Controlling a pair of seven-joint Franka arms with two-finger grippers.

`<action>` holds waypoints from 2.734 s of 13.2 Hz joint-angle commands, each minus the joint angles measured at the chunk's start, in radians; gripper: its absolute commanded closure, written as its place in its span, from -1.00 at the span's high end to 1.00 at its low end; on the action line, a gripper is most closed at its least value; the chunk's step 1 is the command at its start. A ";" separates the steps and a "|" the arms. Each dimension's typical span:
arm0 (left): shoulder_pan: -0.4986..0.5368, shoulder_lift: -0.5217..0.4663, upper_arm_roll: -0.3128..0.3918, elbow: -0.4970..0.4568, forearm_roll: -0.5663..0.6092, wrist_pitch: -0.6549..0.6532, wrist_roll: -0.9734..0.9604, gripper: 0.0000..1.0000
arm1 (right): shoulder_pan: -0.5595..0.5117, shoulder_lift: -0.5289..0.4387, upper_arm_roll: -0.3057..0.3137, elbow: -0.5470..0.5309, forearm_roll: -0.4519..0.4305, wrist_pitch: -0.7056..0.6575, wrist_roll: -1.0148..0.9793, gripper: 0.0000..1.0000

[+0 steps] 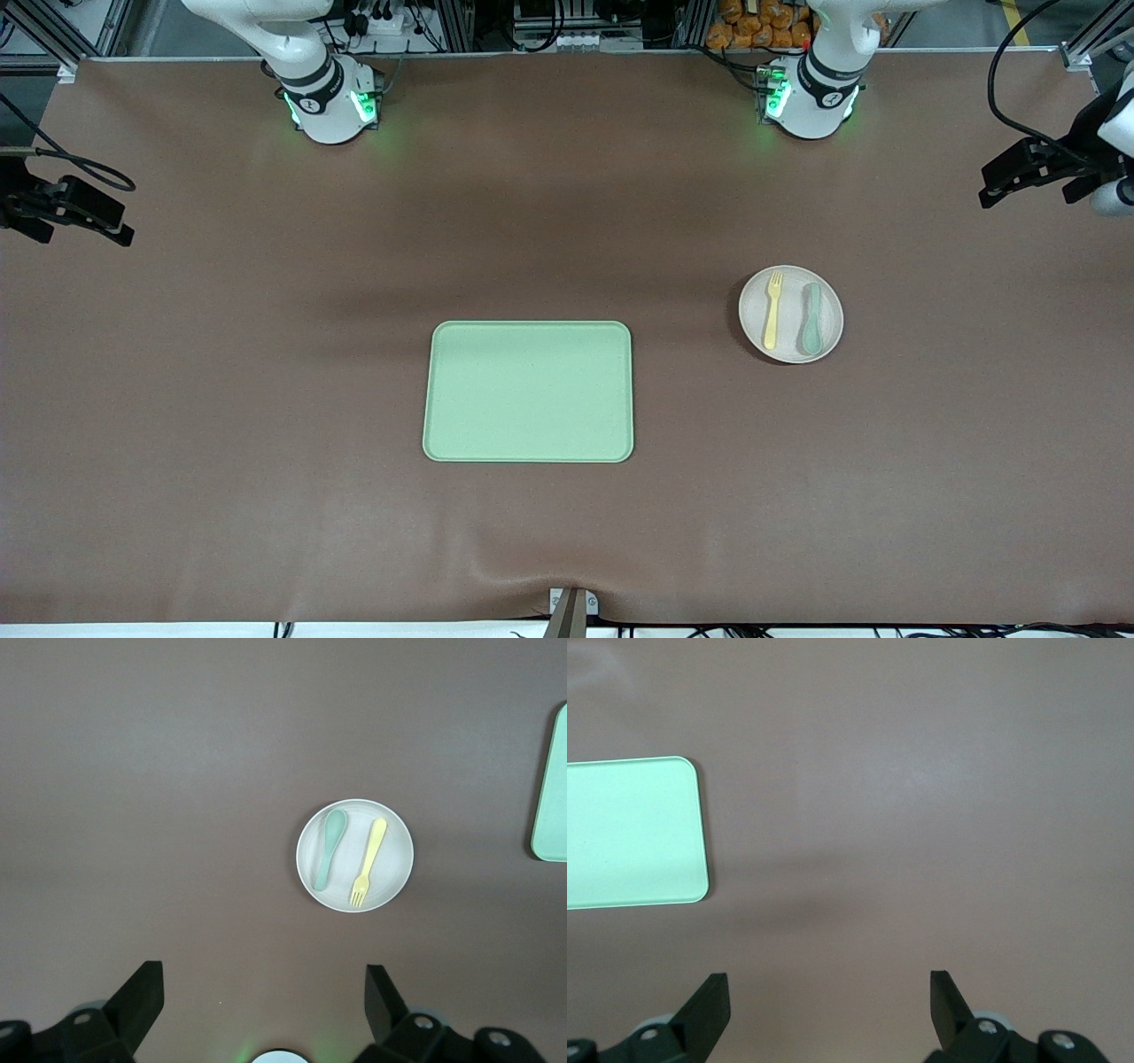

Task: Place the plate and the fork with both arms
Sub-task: 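Reach the left gripper to the white plate's rim, then close the left gripper on the plate rim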

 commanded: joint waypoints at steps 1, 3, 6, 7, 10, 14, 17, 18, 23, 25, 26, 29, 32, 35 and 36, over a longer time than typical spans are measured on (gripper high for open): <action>0.021 0.052 -0.005 0.017 -0.005 -0.009 0.019 1.00 | -0.010 0.001 0.006 0.010 0.010 -0.004 0.012 1.00; 0.024 0.067 -0.005 -0.023 -0.011 0.005 0.019 1.00 | -0.010 0.001 0.006 0.010 0.010 -0.004 0.014 1.00; 0.023 0.067 -0.007 -0.148 -0.013 0.152 0.018 1.00 | -0.010 0.001 0.006 0.010 0.010 -0.004 0.014 1.00; 0.023 0.067 -0.007 -0.200 -0.017 0.207 0.016 1.00 | -0.010 0.001 0.008 0.010 0.010 -0.004 0.012 1.00; 0.024 0.067 -0.007 -0.381 -0.043 0.418 0.019 1.00 | -0.010 0.001 0.006 0.010 0.010 -0.004 0.012 1.00; 0.052 0.089 -0.008 -0.561 -0.046 0.647 0.019 1.00 | -0.010 0.001 0.006 0.010 0.010 -0.004 0.012 1.00; 0.049 0.151 -0.010 -0.638 -0.106 0.776 0.019 1.00 | -0.010 0.001 0.006 0.010 0.010 -0.004 0.014 1.00; 0.049 0.176 -0.010 -0.649 -0.106 0.802 0.019 0.87 | -0.010 0.001 0.006 0.010 0.010 -0.004 0.014 1.00; 0.052 0.282 -0.011 -0.693 -0.165 0.934 0.019 0.31 | -0.010 0.001 0.006 0.010 0.010 -0.004 0.012 1.00; 0.052 0.311 -0.013 -0.695 -0.165 0.954 0.019 -0.11 | -0.010 0.001 0.006 0.010 0.010 -0.004 0.014 1.00; 0.052 0.322 -0.013 -0.696 -0.165 0.957 0.019 -0.12 | -0.010 0.001 0.006 0.010 0.010 -0.004 0.014 1.00; 0.052 0.328 -0.013 -0.718 -0.165 0.971 0.019 -0.14 | -0.010 0.001 0.006 0.010 0.010 -0.004 0.014 1.00; 0.052 0.358 -0.013 -0.724 -0.165 1.006 0.021 -0.15 | -0.008 0.001 0.006 0.010 0.010 -0.002 0.012 1.00; 0.052 0.397 -0.014 -0.723 -0.169 1.052 0.021 -0.15 | -0.008 0.003 0.005 0.010 0.010 -0.002 0.012 1.00; 0.052 0.403 -0.016 -0.723 -0.184 1.057 0.021 -0.20 | -0.010 0.003 0.005 0.010 0.011 -0.002 0.012 1.00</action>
